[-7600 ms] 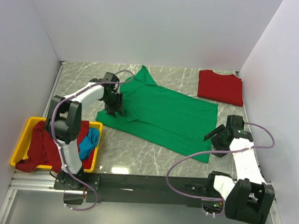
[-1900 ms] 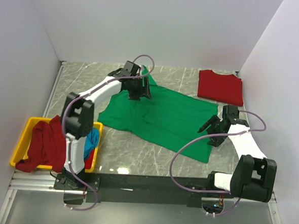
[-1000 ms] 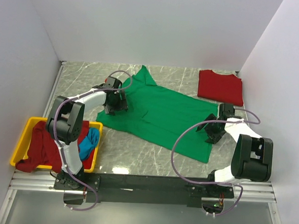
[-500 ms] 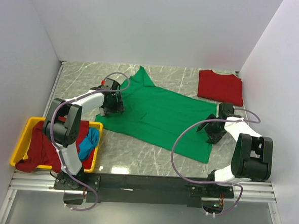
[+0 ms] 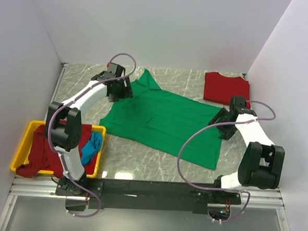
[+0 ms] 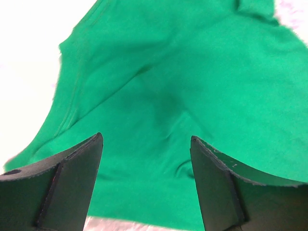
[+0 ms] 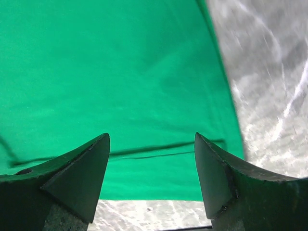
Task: Fold and stack the t-shirts
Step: Fold the tshirt
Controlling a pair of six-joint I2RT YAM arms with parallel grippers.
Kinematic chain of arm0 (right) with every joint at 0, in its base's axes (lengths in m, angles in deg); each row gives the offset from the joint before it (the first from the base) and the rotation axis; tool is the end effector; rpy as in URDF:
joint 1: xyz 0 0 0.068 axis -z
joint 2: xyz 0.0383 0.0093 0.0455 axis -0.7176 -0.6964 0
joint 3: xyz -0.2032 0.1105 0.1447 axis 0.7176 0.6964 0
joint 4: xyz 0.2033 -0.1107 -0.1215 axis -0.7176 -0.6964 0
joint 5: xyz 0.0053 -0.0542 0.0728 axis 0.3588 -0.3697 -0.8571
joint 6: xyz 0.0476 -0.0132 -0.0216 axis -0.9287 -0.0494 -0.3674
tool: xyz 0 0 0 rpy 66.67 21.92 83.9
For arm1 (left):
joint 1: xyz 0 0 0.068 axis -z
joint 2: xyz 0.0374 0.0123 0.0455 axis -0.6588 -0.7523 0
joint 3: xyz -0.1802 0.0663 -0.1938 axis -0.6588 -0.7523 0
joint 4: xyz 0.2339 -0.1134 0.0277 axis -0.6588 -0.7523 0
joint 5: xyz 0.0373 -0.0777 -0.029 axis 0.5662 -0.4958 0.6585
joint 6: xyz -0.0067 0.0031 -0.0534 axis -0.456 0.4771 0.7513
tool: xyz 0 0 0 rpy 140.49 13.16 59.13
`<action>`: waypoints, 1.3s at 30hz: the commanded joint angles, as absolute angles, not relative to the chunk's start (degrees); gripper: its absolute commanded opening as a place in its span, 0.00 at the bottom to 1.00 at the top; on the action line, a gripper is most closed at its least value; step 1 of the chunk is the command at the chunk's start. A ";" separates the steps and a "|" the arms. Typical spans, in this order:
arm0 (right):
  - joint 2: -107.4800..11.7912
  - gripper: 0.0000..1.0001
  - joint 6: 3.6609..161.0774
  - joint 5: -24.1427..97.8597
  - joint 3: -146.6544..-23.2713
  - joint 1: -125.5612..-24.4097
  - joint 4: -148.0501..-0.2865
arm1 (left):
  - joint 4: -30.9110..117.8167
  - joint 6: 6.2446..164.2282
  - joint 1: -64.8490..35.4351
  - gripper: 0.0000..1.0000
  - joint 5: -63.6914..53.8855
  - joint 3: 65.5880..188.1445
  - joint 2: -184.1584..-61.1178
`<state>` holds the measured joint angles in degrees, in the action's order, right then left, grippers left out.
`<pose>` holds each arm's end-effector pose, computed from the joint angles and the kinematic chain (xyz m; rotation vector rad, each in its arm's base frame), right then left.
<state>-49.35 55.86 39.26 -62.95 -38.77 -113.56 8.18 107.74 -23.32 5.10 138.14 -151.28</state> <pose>0.2670 -0.0300 0.2070 0.9429 2.6307 0.2423 0.3803 -0.1217 0.2512 -0.3705 2.5135 -0.3293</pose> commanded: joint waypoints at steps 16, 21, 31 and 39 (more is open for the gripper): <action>-52.80 0.77 53.68 31.75 -57.76 -41.29 -108.11 | 13.66 105.83 -22.75 0.79 -0.42 134.77 -159.12; -55.53 0.77 54.81 35.44 -57.41 -40.85 -108.82 | 15.59 105.21 -22.66 0.79 0.37 130.38 -158.85; -59.05 0.78 56.22 37.03 -57.67 -35.67 -109.52 | 16.56 105.30 -21.17 0.78 -1.47 125.63 -156.40; -60.28 0.78 58.60 39.40 -59.95 -30.66 -110.84 | 16.22 106.53 -18.27 0.78 -4.37 120.54 -153.06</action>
<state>-58.03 55.25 32.31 -59.59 -32.67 -111.13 19.48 105.86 -19.56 -1.11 123.64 -153.97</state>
